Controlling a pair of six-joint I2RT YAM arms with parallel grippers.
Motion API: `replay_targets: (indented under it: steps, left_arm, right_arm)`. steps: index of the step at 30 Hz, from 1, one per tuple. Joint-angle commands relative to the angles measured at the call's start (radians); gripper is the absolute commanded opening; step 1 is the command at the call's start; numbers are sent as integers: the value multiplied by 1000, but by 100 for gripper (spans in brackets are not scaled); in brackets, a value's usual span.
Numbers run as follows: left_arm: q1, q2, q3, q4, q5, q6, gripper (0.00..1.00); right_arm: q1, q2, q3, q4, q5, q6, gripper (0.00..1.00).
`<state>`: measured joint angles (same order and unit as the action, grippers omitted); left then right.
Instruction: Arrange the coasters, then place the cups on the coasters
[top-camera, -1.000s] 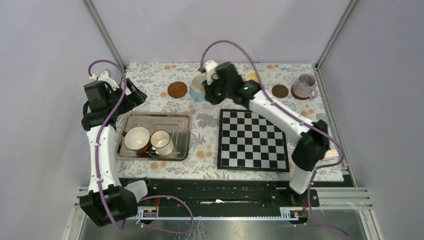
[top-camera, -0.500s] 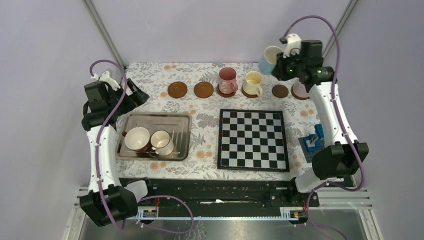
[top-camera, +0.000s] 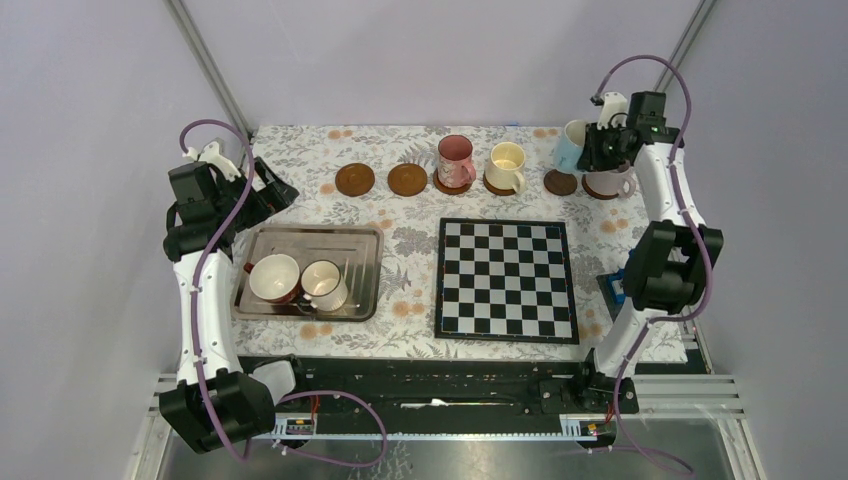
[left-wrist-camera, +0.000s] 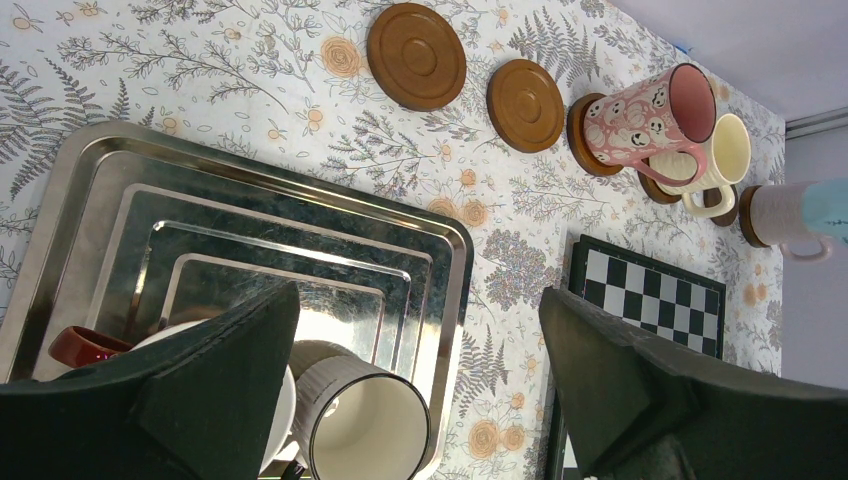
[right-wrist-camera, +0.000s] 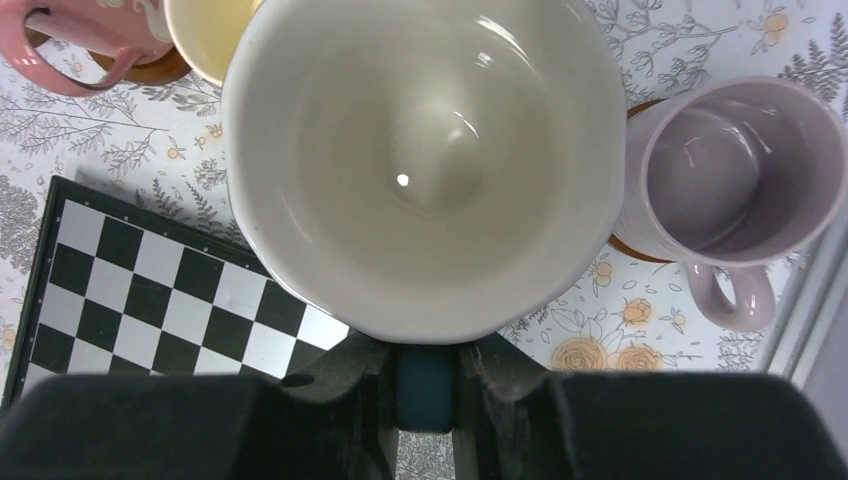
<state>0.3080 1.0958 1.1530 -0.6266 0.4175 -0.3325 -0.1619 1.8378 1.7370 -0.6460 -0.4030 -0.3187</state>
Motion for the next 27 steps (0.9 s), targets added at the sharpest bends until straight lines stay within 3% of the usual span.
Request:
replay_targets:
  steps: [1, 27]
  left_arm:
    - [6, -8, 2, 59, 15, 8, 99]
    - [6, 17, 2, 62, 10, 13, 99]
  right_arm:
    - [6, 15, 55, 151, -37, 3, 0]
    - [7, 207, -13, 310, 69, -34, 0]
